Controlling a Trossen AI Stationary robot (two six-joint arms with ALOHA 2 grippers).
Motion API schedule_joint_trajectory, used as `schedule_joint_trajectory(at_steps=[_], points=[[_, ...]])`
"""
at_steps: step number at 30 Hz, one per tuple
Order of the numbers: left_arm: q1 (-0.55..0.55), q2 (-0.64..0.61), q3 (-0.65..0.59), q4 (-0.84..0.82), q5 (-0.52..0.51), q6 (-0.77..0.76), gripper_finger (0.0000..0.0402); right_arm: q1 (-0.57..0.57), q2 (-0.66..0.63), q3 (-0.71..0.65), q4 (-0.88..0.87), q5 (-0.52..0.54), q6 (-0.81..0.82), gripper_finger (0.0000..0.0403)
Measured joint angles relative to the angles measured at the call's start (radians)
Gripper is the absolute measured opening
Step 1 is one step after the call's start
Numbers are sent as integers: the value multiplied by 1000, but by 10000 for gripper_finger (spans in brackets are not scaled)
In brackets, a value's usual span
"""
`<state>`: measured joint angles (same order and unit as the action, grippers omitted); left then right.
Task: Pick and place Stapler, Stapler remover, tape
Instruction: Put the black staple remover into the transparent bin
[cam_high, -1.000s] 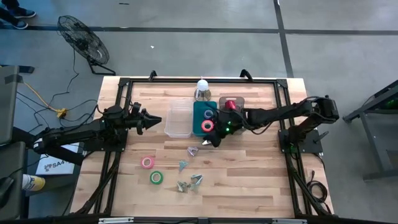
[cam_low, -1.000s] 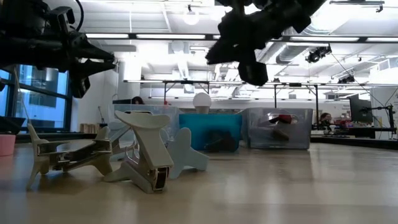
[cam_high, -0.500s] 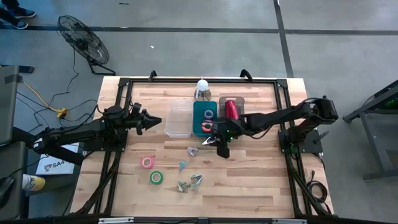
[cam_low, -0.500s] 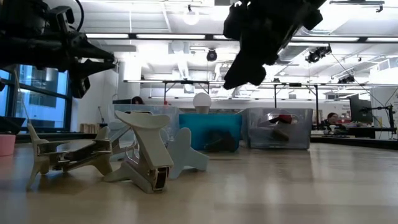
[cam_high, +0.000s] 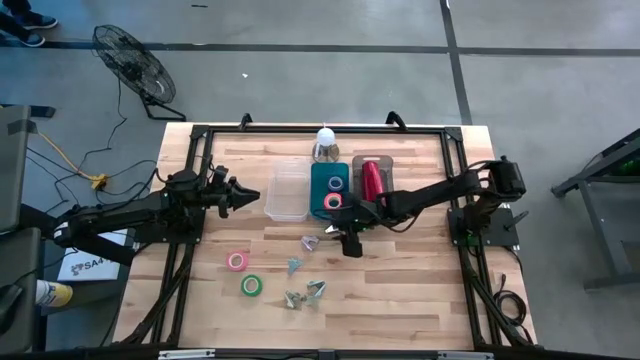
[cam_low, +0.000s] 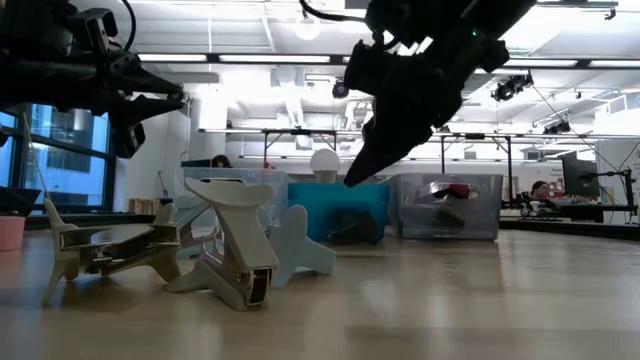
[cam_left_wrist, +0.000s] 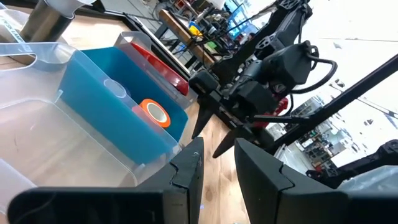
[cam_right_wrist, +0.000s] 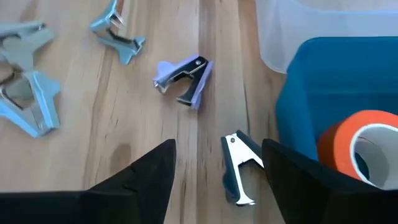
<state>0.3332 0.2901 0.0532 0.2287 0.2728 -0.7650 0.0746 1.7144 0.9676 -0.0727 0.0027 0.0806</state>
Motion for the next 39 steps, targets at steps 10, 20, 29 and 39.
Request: schedule_joint_trajectory(at_steps=[10, 20, 29, 39], points=[[0, 0, 0, 0, -2, 0, 89, 9, 51, 0, -13, -4, -112, 224], [0, 0, 0, 0, -1, 0, 89, 18, 86, 0, -23, 90, -139, 214], [0, 0, 0, -4, 0, 0, 89, 22, 126, 1, -55, 75, -173, 211], [0, 0, 0, -23, -1, 0, 89, 26, 147, 2, -4, 108, -153, 187]])
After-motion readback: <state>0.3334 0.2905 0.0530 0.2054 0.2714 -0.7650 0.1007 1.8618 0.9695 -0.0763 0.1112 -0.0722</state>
